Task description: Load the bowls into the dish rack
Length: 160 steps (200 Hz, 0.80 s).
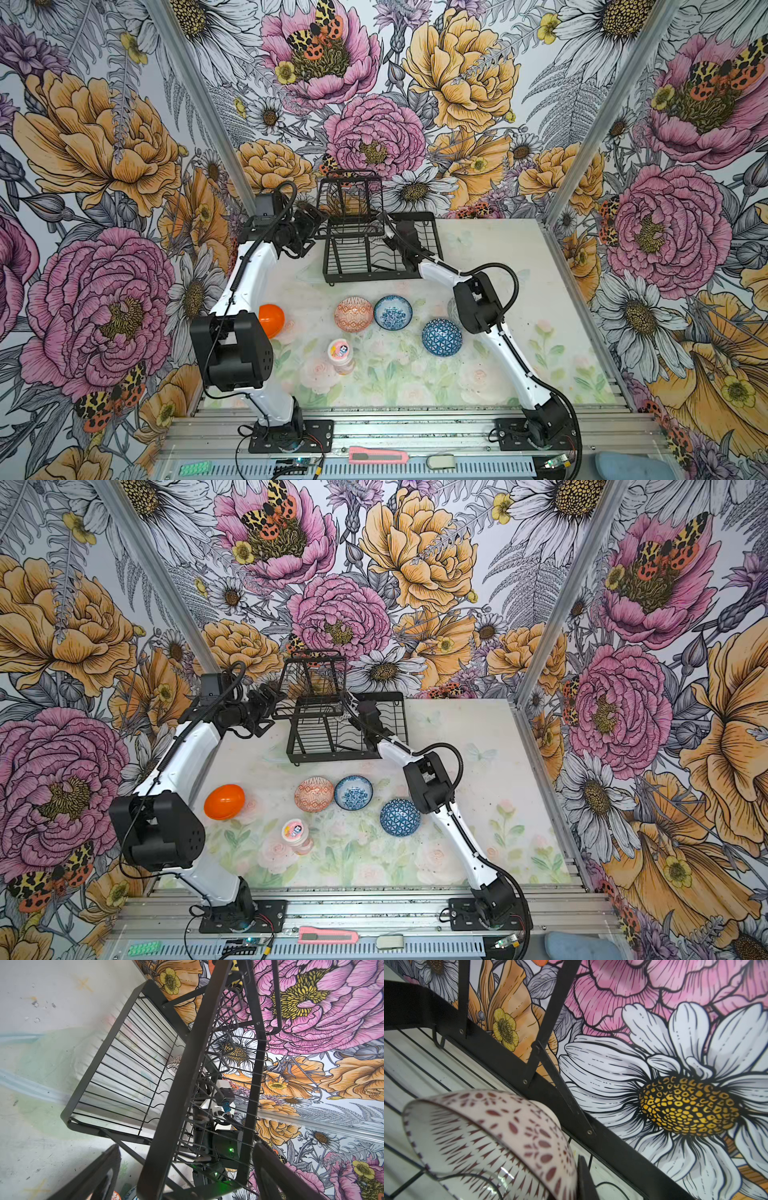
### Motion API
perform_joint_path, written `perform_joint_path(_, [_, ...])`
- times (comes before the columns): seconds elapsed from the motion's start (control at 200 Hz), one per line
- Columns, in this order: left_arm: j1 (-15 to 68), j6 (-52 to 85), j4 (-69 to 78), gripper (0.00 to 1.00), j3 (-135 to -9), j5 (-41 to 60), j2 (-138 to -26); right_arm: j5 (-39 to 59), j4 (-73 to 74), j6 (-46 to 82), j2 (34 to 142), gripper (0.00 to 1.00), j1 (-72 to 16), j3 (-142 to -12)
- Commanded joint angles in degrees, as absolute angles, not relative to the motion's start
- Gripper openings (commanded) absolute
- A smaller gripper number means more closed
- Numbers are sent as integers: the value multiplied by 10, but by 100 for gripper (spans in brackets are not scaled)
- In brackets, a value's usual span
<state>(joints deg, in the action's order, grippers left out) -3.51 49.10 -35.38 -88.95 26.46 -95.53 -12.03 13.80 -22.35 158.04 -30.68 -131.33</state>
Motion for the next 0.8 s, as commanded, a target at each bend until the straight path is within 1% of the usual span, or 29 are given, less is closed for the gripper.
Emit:
perform_joint_path(0.0, [-27,492,-354,99,-908,264,-962,-140,137,-185,1543,3,-301,-1297])
perform_joint_path(0.15, [-22,494,-353,99,-913,261,-963,-144,149,-152,1528,8,-296,-1280])
perform_joint_path(0.435, [-12,497,-353,99,-917,255,-960,-149,186,-146,1505,19,-295,-1244])
perform_joint_path(0.7, [-12,497,-353,99,-912,247,-944,-157,203,-135,1500,27,-294,-1238])
perform_joint_path(0.796, [-16,497,-353,99,-911,247,-944,-159,208,-132,1496,28,-293,-1238])
